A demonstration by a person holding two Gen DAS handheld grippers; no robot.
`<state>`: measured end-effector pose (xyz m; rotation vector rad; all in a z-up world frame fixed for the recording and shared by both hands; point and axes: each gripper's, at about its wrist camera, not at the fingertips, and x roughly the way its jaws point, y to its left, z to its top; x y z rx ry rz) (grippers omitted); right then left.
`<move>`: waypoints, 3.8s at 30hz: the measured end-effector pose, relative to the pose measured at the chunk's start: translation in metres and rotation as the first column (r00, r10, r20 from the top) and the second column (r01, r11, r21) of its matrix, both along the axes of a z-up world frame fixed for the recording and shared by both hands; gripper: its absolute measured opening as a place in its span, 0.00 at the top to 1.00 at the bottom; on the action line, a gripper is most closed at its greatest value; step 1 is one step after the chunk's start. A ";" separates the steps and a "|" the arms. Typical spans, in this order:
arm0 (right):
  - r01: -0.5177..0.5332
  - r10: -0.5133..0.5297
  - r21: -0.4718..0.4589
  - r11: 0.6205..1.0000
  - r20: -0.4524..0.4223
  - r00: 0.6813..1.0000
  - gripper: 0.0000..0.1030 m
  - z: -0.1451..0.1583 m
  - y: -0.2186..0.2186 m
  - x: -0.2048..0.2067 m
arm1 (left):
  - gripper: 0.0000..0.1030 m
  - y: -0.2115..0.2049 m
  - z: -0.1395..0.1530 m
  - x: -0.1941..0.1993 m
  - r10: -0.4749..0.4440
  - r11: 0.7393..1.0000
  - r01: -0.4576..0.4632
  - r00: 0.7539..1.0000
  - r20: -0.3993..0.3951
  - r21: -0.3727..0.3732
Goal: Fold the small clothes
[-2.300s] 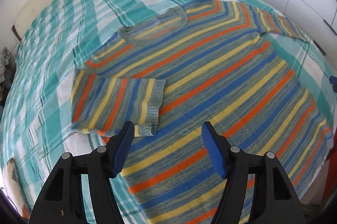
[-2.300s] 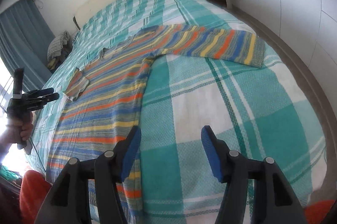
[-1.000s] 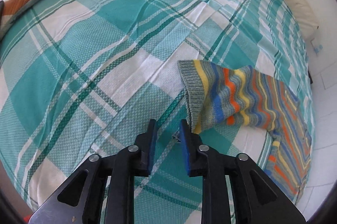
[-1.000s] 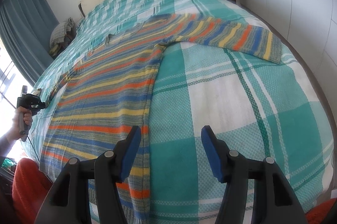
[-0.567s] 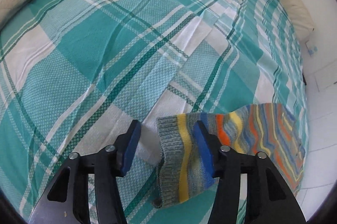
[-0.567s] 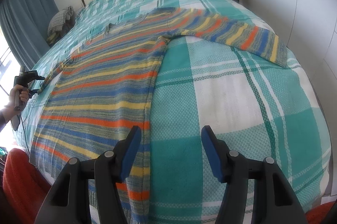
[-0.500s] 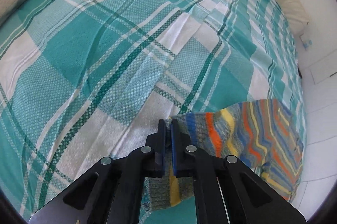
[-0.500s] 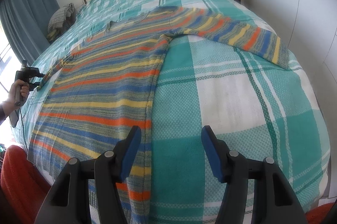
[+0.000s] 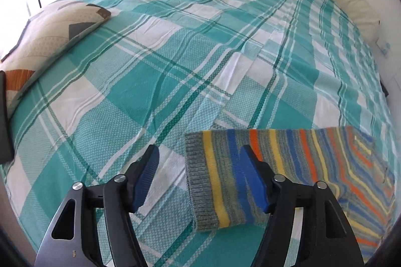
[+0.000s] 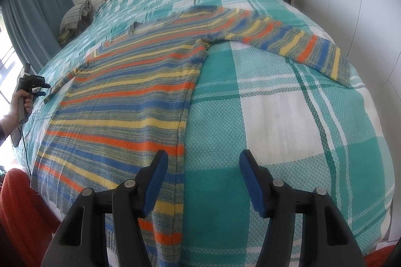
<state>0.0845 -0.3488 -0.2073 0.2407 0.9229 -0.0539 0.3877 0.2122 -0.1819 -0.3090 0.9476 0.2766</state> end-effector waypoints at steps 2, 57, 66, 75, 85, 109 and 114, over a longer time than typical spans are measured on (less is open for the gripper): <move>0.011 -0.011 0.005 1.000 -0.001 1.000 0.42 0.000 -0.003 0.000 | 0.17 -0.013 -0.002 -0.002 -0.051 0.998 0.052 0.999 -0.013 0.043; 0.255 -0.254 -0.001 0.967 0.052 0.966 0.21 0.011 -0.050 -0.019 | 0.00 -0.098 -0.053 -0.197 -0.194 0.970 0.201 0.979 -0.060 0.133; 0.240 -0.240 0.001 0.971 0.046 0.970 0.21 0.009 -0.047 -0.019 | 0.00 -0.097 -0.053 -0.196 -0.240 0.960 0.248 0.968 -0.077 0.127; 0.241 -0.241 0.002 0.971 0.047 0.969 0.21 0.010 -0.047 -0.020 | 0.00 -0.098 -0.053 -0.197 -0.241 0.961 0.250 0.967 -0.077 0.123; 0.239 -0.238 0.002 0.971 0.048 0.970 0.21 0.010 -0.045 -0.020 | 0.00 -0.096 -0.052 -0.197 -0.241 0.961 0.249 0.967 -0.077 0.122; 0.243 -0.243 0.010 0.970 0.046 0.969 0.21 0.010 -0.046 -0.021 | 0.00 -0.096 -0.051 -0.198 -0.241 0.962 0.248 0.968 -0.074 0.118; 0.244 -0.245 0.011 0.970 0.046 0.968 0.21 0.010 -0.046 -0.022 | 0.00 -0.097 -0.051 -0.198 -0.241 0.961 0.248 0.968 -0.074 0.118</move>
